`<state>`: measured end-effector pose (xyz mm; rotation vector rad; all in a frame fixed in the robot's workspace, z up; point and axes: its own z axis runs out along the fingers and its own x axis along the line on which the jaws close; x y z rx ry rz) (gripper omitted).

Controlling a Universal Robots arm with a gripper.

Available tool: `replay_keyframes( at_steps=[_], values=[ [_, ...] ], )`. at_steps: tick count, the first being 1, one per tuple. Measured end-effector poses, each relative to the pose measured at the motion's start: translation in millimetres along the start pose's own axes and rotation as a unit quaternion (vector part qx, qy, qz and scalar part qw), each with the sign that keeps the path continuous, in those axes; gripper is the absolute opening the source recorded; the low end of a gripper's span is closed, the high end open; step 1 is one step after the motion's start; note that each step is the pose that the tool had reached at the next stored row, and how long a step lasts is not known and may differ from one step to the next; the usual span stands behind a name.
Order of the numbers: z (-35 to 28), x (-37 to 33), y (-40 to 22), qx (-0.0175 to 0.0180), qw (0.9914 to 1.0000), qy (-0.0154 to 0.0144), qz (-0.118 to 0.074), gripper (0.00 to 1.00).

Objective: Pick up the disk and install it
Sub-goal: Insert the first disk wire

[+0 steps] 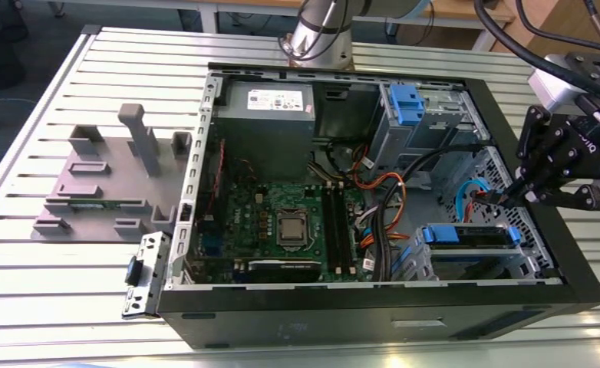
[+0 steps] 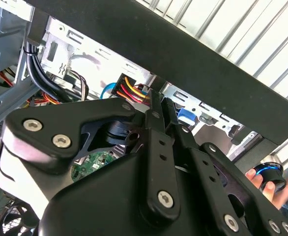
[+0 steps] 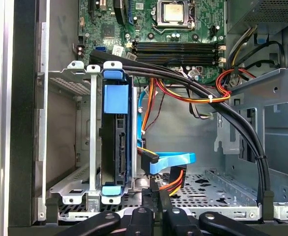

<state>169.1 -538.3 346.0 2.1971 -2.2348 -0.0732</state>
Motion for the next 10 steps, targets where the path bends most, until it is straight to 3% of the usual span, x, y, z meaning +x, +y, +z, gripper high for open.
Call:
replay_keyframes(
  at_steps=[10],
  values=[
    [0.2, 0.0, 1.0, 0.0000, 1.00000, -0.0001, 0.000, 0.17]
  ],
)
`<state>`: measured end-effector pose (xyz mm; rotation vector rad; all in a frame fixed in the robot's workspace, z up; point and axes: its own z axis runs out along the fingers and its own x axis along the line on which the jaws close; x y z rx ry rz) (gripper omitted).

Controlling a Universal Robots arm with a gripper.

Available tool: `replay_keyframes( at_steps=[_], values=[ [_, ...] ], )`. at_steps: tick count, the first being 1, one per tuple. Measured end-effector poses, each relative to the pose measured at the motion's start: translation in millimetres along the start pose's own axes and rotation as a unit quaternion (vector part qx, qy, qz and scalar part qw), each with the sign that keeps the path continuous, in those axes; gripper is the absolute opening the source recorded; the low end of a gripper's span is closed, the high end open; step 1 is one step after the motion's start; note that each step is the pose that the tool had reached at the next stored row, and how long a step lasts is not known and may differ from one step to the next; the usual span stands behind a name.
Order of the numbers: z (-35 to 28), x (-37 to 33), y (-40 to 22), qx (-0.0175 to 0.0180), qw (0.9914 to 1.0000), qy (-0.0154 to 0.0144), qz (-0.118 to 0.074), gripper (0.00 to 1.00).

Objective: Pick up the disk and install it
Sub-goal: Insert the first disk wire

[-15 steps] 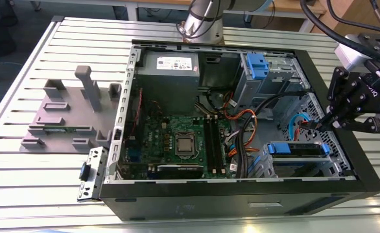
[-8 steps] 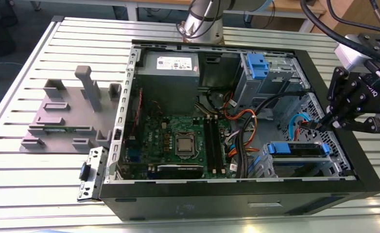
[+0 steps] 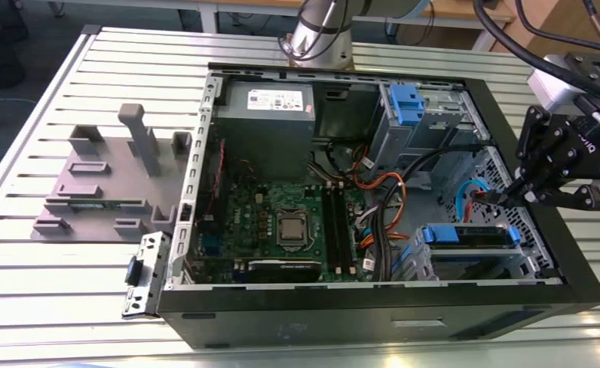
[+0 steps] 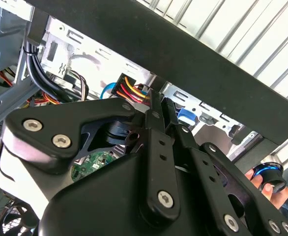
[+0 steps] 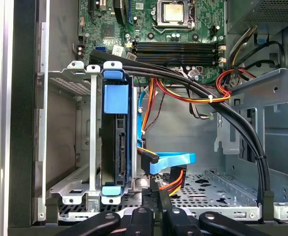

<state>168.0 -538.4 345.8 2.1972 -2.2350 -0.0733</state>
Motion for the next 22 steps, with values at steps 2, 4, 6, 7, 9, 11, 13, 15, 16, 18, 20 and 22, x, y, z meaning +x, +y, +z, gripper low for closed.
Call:
replay_keyframes(
  at_steps=[2, 4, 6, 7, 9, 11, 13, 15, 16, 18, 20, 22],
  values=[
    [0.0, 0.0, 2.3, 0.0001, 1.00000, 0.0001, 0.000, 0.17],
    [0.1, 0.1, 4.9, 0.0003, 1.00000, 0.0001, 0.000, 0.17],
    [0.1, 0.1, 7.3, 0.0004, 1.00000, 0.0002, 0.000, 0.17],
    [0.2, 0.2, 8.3, 0.0005, 1.00000, 0.0001, 0.000, 0.17],
    [0.3, 0.3, 9.7, 0.0005, 1.00000, 0.0000, 0.000, 0.17],
    [0.3, 0.4, 10.5, 0.0005, 1.00000, 0.0001, 0.000, 0.17],
    [0.3, 0.5, 11.0, 0.0005, 1.00000, 0.0001, 0.000, 0.17],
    [0.3, 0.6, 11.5, 0.0004, 1.00000, 0.0001, 0.000, 0.17],
    [0.3, 0.7, 11.6, 0.0005, 1.00000, 0.0001, 0.000, 0.17],
    [0.3, 0.7, 12.0, 0.0005, 1.00000, 0.0001, 0.000, 0.17],
    [1.4, 1.4, 14.7, 0.0005, 1.00000, 0.0001, 0.000, 0.17],
    [2.5, 2.9, 15.9, 0.0005, 1.00000, 0.0001, 0.000, 0.17]
  ],
)
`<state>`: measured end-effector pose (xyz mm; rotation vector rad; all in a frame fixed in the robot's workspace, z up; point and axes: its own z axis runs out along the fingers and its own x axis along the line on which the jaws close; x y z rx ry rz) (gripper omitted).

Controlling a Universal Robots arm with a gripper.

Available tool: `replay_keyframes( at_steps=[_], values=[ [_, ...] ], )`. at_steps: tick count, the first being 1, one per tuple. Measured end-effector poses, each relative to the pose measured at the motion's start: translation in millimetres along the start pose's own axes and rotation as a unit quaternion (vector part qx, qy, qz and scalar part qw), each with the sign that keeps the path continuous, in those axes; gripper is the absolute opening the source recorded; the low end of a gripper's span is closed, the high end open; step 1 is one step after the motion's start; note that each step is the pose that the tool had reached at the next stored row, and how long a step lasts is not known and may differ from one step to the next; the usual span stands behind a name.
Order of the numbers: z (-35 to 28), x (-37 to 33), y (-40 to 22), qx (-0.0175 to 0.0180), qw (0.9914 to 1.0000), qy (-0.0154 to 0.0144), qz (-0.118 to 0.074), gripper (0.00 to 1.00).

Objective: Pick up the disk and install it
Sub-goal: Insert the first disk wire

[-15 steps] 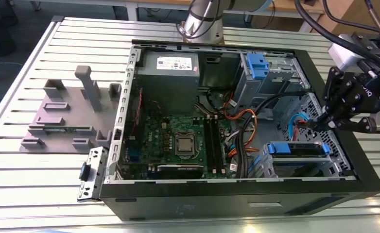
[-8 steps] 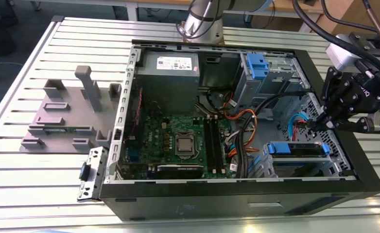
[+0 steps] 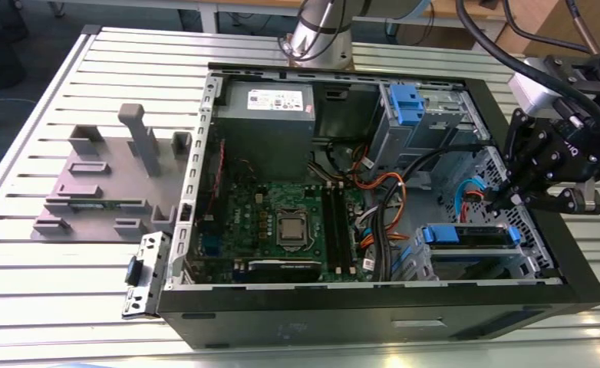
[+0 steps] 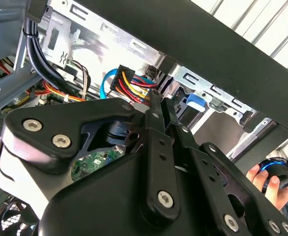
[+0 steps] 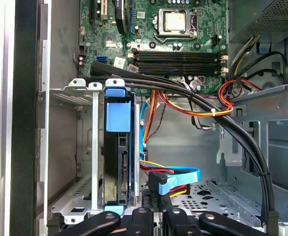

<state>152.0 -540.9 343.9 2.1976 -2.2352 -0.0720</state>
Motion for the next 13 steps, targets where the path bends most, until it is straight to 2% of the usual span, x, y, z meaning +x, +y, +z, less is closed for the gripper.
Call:
replay_keyframes(
  at_steps=[13],
  values=[
    [0.0, 3.7, 0.2, 0.0000, 1.00000, 0.0007, 0.000, 0.17]
  ],
)
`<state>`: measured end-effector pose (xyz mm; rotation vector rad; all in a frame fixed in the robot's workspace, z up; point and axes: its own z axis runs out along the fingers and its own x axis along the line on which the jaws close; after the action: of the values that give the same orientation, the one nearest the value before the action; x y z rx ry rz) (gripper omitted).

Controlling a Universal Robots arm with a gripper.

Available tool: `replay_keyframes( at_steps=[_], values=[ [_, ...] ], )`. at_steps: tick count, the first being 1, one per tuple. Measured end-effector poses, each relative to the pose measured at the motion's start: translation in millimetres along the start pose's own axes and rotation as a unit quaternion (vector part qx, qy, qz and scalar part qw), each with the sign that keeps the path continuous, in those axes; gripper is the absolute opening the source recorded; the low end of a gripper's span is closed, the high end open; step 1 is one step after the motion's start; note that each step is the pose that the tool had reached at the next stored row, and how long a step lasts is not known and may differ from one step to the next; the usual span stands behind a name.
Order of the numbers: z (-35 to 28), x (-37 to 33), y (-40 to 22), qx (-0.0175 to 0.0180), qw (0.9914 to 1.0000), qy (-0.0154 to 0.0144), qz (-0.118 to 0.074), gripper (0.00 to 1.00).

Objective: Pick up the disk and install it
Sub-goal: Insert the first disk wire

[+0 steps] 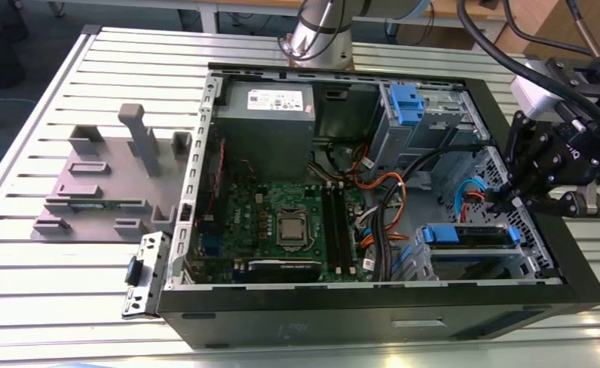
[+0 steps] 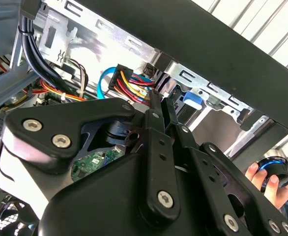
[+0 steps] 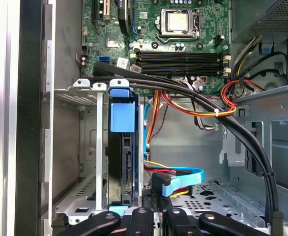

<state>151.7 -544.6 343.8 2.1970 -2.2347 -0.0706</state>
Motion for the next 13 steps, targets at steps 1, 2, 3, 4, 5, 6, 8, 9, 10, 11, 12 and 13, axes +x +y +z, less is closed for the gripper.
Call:
replay_keyframes(
  at_steps=[1, 2, 3, 4, 5, 6, 8, 9, 10, 11, 12, 13],
  values=[
    [0.0, 0.4, 0.0, 0.0000, 1.00000, 0.0000, 0.000, 0.17],
    [0.0, 0.8, 0.0, 0.0000, 1.00000, 0.0001, 0.000, 0.17],
    [0.0, 1.2, 0.0, 0.0000, 1.00000, 0.0001, 0.000, 0.17],
    [0.0, 1.5, 0.0, 0.0000, 1.00000, 0.0002, 0.000, 0.17],
    [0.0, 1.8, 0.0, 0.0000, 1.00000, 0.0003, 0.000, 0.17],
    [0.0, 2.1, 0.1, 0.0000, 1.00000, 0.0004, 0.000, 0.17],
    [0.0, 2.7, 0.1, 0.0000, 1.00000, 0.0006, 0.000, 0.17],
    [0.0, 3.0, 0.1, 0.0000, 1.00000, 0.0007, 0.000, 0.17],
    [0.0, 3.2, 0.1, 0.0000, 1.00000, 0.0007, 0.000, 0.17],
    [-0.1, 3.5, 0.1, 0.0000, 1.00000, 0.0008, 0.000, 0.17],
    [-0.1, 3.7, 0.1, 0.0000, 1.00000, 0.0009, 0.000, 0.17],
    [0.0, 3.9, 0.1, 0.0000, 1.00000, 0.0010, 0.000, 0.17]
  ],
)
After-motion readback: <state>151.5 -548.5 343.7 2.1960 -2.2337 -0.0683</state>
